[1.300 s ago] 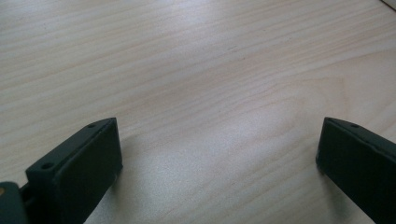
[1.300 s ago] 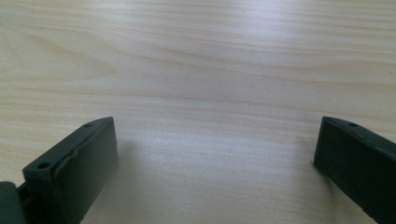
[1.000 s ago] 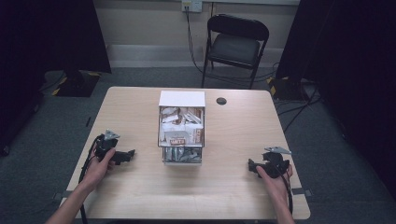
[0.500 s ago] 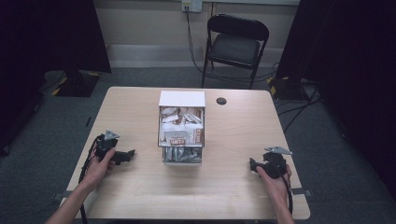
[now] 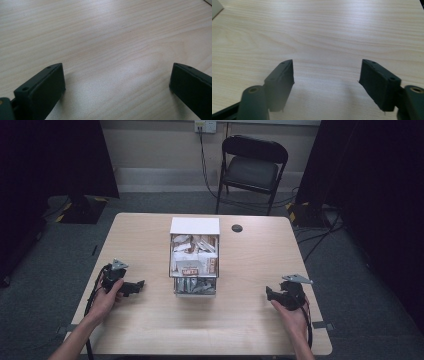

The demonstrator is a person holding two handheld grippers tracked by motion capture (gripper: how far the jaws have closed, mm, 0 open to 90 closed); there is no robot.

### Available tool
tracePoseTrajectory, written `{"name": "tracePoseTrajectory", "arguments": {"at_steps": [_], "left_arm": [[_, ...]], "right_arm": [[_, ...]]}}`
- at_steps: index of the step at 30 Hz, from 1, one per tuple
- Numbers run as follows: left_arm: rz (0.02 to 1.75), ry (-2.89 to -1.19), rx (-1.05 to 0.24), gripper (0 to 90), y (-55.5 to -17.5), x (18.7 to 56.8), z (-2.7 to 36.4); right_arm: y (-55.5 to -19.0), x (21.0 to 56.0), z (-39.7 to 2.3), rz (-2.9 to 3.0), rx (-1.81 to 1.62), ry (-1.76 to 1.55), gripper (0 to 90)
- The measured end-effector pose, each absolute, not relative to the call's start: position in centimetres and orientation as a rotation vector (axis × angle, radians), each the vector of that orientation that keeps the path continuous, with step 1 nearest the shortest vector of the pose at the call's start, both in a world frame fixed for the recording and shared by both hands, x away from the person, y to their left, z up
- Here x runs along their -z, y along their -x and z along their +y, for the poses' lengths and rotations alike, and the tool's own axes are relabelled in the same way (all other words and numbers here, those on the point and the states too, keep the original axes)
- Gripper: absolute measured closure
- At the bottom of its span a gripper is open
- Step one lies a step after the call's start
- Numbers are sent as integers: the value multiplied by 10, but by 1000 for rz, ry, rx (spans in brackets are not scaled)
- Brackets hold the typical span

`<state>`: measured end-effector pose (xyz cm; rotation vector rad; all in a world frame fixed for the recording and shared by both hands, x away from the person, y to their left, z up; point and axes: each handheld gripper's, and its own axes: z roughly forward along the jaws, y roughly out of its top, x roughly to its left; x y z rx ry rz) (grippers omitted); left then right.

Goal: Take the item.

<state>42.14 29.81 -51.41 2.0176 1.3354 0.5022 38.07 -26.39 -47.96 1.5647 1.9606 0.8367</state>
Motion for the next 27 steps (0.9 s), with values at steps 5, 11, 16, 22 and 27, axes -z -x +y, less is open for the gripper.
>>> {"name": "tracePoseTrajectory", "arguments": {"at_steps": [5, 11, 16, 22, 27], "left_arm": [[1336, -2018, -503, 0, -421, 514, 298], [1335, -2018, -502, 0, -421, 514, 298], [1335, -2018, -502, 0, -421, 514, 298], [1338, -2015, -500, 0, -421, 514, 298], [1338, -2015, -500, 0, -421, 514, 298]], "right_arm": [[-378, 476, -263, 1959, -866, -1535, 310], [-374, 469, -259, 1977, -909, -1504, 339], [-370, 461, -254, 1990, -947, -1464, 361], [-367, 456, -248, 1989, -964, -1425, 396], [-365, 451, -244, 1980, -984, -1396, 413]]}}
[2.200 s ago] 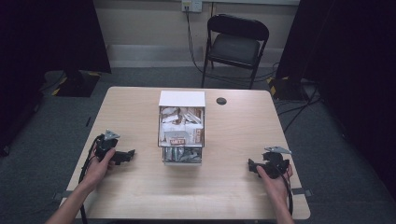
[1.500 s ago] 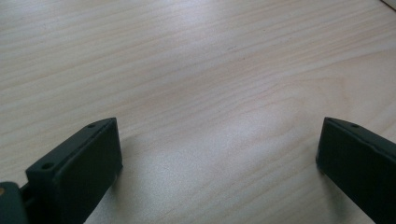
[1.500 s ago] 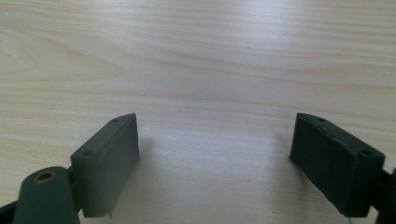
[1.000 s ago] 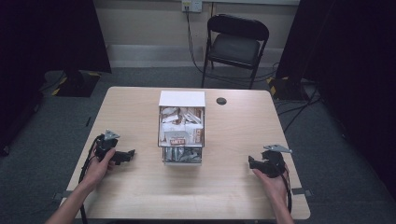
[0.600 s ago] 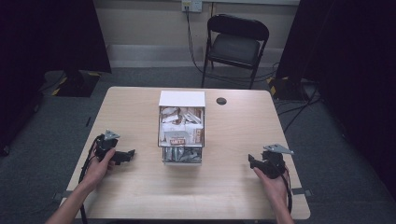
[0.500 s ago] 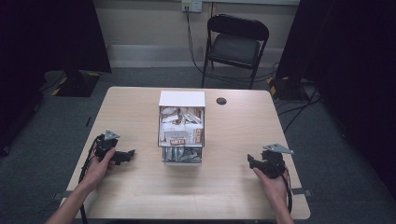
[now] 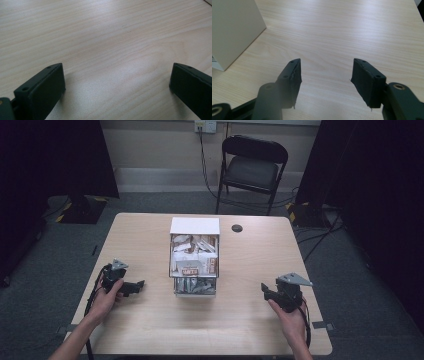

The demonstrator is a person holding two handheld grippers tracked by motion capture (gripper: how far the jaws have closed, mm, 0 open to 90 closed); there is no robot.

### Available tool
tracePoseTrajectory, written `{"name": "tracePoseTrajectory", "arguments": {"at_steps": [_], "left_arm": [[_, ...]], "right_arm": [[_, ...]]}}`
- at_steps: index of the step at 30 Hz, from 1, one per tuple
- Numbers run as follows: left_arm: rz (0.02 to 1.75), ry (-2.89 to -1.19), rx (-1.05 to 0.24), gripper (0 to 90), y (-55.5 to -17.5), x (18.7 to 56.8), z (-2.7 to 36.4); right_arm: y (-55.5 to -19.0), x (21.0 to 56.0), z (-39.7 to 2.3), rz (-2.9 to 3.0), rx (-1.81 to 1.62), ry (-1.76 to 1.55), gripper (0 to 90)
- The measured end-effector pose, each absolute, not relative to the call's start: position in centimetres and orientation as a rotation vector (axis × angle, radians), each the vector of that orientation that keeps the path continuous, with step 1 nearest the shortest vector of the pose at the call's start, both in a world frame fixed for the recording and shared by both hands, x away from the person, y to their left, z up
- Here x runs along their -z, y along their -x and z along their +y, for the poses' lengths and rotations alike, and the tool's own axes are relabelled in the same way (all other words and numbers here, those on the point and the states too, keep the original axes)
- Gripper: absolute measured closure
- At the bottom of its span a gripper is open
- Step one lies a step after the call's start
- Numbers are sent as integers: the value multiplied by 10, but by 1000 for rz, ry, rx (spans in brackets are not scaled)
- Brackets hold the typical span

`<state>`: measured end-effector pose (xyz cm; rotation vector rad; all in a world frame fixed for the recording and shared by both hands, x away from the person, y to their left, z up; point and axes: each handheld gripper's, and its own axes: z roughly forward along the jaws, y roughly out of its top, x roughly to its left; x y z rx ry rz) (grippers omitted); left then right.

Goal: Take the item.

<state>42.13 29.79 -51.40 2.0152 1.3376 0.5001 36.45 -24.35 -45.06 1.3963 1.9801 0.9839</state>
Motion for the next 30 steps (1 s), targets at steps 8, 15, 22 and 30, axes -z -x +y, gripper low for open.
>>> {"name": "tracePoseTrajectory", "arguments": {"at_steps": [8, 15, 22, 30], "left_arm": [[1338, -2013, -502, 0, -421, 514, 298], [1336, -2018, -500, 0, -421, 514, 298], [1336, -2019, -500, 0, -421, 514, 298], [1339, -2012, -502, 0, -421, 514, 298]], "right_arm": [[-360, 437, -239, 1996, -1076, -1364, 438], [-358, 426, -237, 2029, -1171, -1356, 473], [-356, 417, -230, 2042, -1207, -1297, 483], [-352, 400, -226, 2065, -1250, -1221, 530]]}}
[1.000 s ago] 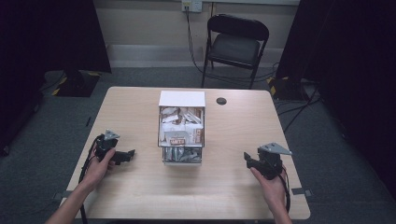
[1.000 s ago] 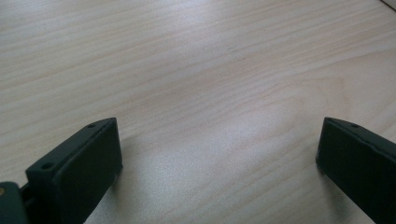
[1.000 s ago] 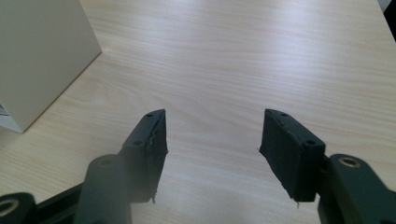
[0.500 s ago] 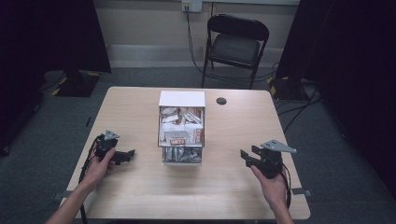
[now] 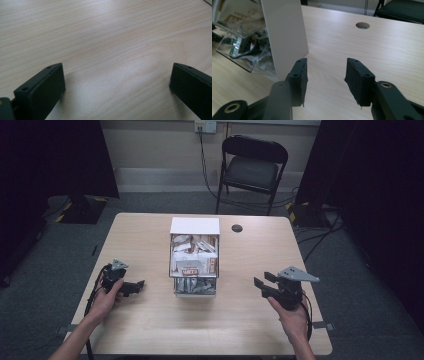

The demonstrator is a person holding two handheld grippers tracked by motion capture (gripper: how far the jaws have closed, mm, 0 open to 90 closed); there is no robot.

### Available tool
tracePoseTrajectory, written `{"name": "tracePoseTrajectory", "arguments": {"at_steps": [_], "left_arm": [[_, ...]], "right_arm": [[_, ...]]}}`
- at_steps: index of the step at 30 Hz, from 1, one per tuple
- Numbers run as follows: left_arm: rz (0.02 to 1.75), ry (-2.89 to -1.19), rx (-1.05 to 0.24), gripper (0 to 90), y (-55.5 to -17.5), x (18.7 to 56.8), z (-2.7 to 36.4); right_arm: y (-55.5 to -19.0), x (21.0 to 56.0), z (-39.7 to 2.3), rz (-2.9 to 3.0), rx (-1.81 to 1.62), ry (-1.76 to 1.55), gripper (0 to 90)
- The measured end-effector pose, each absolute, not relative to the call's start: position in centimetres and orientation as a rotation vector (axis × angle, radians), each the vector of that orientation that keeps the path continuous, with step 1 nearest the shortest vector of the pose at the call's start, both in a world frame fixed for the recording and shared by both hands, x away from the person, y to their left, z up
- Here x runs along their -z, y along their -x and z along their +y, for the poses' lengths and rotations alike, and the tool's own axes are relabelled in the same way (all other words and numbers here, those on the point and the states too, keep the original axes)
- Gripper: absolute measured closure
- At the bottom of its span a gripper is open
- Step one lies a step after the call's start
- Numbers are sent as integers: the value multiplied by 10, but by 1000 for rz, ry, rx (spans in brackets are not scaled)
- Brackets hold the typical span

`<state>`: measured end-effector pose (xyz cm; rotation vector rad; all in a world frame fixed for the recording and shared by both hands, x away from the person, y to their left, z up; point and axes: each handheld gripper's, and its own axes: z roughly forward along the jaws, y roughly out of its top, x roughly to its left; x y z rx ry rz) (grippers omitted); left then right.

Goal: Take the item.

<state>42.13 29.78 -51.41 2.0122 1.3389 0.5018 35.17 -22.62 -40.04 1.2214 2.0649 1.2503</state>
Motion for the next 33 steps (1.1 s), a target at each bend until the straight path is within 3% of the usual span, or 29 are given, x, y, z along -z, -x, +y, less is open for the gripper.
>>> {"name": "tracePoseTrajectory", "arguments": {"at_steps": [19, 29, 33], "left_arm": [[1338, -2015, -500, 0, -421, 514, 298], [1338, -2014, -502, 0, -421, 514, 298], [1338, -2015, -500, 0, -421, 514, 298]], "right_arm": [[-346, 361, -214, 2101, -1348, -1177, 523], [-350, 334, -209, 2105, -1404, -1142, 357], [-354, 328, -205, 2103, -1415, -1127, 375]]}}
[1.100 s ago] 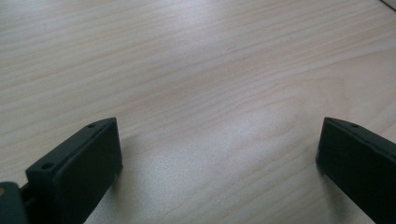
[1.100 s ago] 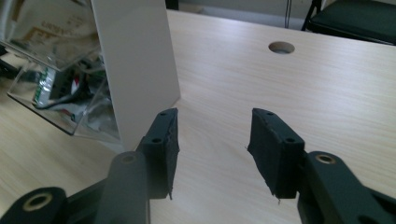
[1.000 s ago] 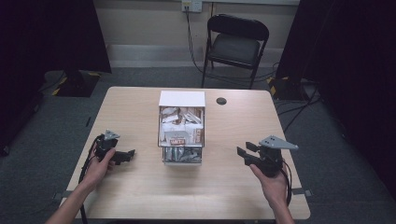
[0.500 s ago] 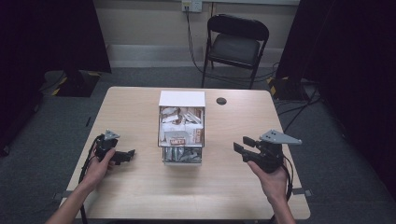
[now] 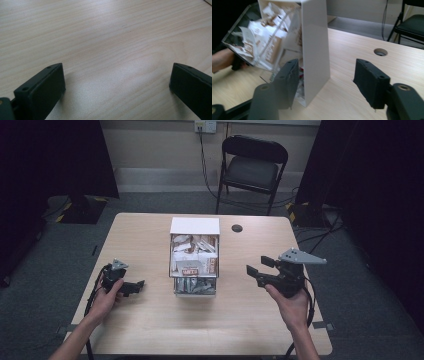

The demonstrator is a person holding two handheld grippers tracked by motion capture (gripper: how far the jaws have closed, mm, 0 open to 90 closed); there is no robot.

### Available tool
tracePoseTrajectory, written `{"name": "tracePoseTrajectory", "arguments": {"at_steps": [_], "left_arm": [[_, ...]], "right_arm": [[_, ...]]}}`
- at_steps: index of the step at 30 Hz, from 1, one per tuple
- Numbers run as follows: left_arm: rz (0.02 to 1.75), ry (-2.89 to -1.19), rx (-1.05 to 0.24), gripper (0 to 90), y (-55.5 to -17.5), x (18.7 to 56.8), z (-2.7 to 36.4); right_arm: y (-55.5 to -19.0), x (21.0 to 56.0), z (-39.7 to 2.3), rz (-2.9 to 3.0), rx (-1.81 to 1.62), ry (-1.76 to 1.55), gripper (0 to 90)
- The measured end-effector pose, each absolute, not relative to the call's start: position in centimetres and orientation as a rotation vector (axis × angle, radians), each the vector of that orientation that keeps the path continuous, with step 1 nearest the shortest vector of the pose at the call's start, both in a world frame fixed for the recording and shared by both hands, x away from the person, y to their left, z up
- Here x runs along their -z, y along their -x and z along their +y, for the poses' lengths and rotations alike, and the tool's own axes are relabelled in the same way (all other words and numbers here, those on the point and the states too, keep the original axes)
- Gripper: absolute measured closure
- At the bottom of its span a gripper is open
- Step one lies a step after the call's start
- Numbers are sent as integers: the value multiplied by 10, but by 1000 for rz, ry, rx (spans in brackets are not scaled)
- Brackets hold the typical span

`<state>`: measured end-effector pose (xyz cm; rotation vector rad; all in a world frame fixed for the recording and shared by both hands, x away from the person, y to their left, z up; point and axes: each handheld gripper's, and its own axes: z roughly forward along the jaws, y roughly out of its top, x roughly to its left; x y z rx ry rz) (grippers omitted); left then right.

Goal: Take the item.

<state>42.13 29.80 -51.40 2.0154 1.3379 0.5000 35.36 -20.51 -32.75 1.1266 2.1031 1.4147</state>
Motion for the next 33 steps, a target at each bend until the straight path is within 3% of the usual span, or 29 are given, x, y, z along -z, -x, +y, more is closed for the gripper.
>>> {"name": "tracePoseTrajectory", "arguments": {"at_steps": [15, 33], "left_arm": [[1339, -2013, -500, 0, -421, 514, 298], [1337, -2014, -500, 0, -421, 514, 298]], "right_arm": [[-370, 306, -172, 2142, -1498, -1049, 323], [-382, 293, -119, 2295, -1599, -852, 450]]}}
